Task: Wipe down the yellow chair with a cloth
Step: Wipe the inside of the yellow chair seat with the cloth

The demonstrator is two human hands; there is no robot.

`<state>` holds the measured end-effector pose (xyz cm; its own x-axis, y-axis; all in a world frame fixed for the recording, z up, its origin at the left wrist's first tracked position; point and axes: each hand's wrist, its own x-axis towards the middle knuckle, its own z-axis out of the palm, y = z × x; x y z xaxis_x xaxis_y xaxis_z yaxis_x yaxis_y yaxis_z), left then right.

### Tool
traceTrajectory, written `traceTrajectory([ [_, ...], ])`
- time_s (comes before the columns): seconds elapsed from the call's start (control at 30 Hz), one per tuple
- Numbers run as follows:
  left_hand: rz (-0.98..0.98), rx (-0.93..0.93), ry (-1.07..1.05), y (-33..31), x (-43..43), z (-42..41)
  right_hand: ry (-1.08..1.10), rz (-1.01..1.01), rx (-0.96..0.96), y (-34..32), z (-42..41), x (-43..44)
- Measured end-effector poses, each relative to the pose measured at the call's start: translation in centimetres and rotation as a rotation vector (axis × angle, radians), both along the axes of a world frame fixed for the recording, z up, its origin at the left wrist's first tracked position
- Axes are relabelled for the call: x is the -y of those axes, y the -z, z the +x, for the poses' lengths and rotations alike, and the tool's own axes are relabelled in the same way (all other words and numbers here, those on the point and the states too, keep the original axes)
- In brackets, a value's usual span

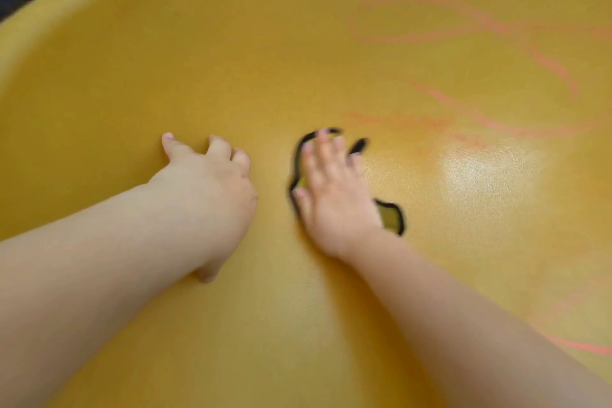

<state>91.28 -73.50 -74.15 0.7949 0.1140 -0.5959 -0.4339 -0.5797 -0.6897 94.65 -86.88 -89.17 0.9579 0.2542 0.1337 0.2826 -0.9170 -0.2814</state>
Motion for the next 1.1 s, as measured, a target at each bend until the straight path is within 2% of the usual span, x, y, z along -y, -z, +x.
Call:
traceTrajectory([
  [0.07,-0.004,0.008,0.006,0.0,-0.1,0.0,-0.349,-0.006,-0.017,0.0,-2.9,-1.4],
  [0.13,-0.013,0.005,0.005,0.1,0.1,0.0,-0.502,-0.082,0.029,0.3,-2.0,1.8],
  [0.2,-0.024,-0.004,-0.001,0.1,0.2,0.1,-0.373,-0.192,0.065,1.4,0.7,6.8],
  [0.3,-0.027,-0.007,-0.003,0.2,0.2,0.1,0.021,-0.268,0.059,0.8,3.2,11.7],
  [0.37,-0.032,-0.01,-0.02,0.1,0.2,0.1,0.196,-0.172,0.018,0.5,2.7,8.3],
  [0.4,-0.033,-0.012,-0.025,0.1,0.2,0.1,0.205,-0.113,0.001,0.3,1.7,5.5],
  [0.43,-0.032,-0.012,-0.026,0.2,0.2,0.0,0.137,-0.06,-0.009,0.1,0.5,2.8],
  [0.5,-0.02,-0.009,-0.015,0.2,0.2,0.0,-0.142,0.007,-0.061,-0.4,-2.5,-1.0],
  [0.57,-0.01,-0.006,-0.011,0.2,0.1,0.0,-0.379,-0.013,-0.085,-0.8,-4.5,-0.4],
  [0.6,-0.007,-0.007,-0.013,0.2,0.2,0.0,-0.43,-0.055,-0.079,-0.7,-4.8,1.4],
  [0.67,0.002,-0.005,-0.008,0.1,0.2,0.0,-0.341,-0.17,-0.078,0.6,-3.9,6.4],
  [0.77,0.022,0.003,0.012,0.1,0.4,-0.2,0.035,-0.299,-0.153,1.0,-1.5,14.4],
  [0.83,0.037,0.006,0.021,0.0,0.6,-0.3,0.263,-0.264,-0.162,1.0,-0.9,15.5],
  [0.9,0.043,0.01,0.01,-0.3,0.9,-0.4,0.374,-0.204,-0.205,1.0,-1.2,12.6],
  [0.97,0.06,0.012,0.021,-0.7,1.1,-0.6,0.239,-0.184,-0.246,0.8,-3.6,8.6],
  [1.03,0.064,0.028,0.105,-0.5,1.7,-1.0,-0.035,-0.182,-0.274,0.4,-7.4,6.3],
  [1.1,-0.02,0.022,0.194,0.6,2.8,-1.9,-0.238,-0.202,-0.315,-0.4,-10.9,6.8],
])
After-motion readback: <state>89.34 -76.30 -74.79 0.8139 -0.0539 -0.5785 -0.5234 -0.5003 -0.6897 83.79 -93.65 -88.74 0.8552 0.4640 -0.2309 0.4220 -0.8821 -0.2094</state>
